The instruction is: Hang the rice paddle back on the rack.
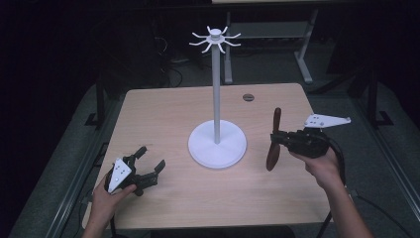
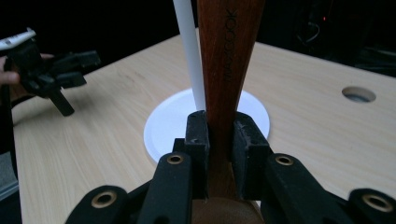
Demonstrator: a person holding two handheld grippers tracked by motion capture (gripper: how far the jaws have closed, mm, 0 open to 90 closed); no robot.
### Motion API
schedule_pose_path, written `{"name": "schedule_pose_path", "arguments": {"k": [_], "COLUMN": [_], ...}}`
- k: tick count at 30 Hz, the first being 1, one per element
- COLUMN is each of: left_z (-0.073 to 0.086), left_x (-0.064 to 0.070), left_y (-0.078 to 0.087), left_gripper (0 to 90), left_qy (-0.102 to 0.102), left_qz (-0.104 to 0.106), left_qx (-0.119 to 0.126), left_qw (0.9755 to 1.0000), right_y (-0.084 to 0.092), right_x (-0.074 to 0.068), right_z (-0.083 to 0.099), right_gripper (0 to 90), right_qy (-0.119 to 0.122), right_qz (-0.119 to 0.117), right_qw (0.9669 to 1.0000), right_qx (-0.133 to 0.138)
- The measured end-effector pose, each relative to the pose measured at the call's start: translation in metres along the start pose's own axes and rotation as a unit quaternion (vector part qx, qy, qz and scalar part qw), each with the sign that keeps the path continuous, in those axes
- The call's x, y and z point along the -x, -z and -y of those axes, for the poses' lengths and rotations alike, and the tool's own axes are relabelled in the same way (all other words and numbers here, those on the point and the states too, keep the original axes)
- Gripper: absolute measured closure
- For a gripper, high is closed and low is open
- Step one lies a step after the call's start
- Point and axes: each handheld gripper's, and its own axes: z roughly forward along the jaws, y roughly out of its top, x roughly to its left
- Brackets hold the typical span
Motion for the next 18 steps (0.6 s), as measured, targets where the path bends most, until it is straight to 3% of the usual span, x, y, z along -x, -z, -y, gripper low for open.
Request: {"name": "schedule_pose_path", "arguments": {"k": [18], "left_z": [0.000], "left_x": [0.000], "left_y": [0.000], "left_gripper": [12.8], "left_qy": [0.000], "left_qz": [-0.003], "left_qx": [-0.002], "left_qw": [1.0000], "right_y": [-0.002], "right_x": [-0.005], "right_z": [-0.051], "right_gripper": [77.8], "right_qy": [0.030], "right_qz": [-0.019], "right_qw": [0.9989], "right_qx": [0.030]}}
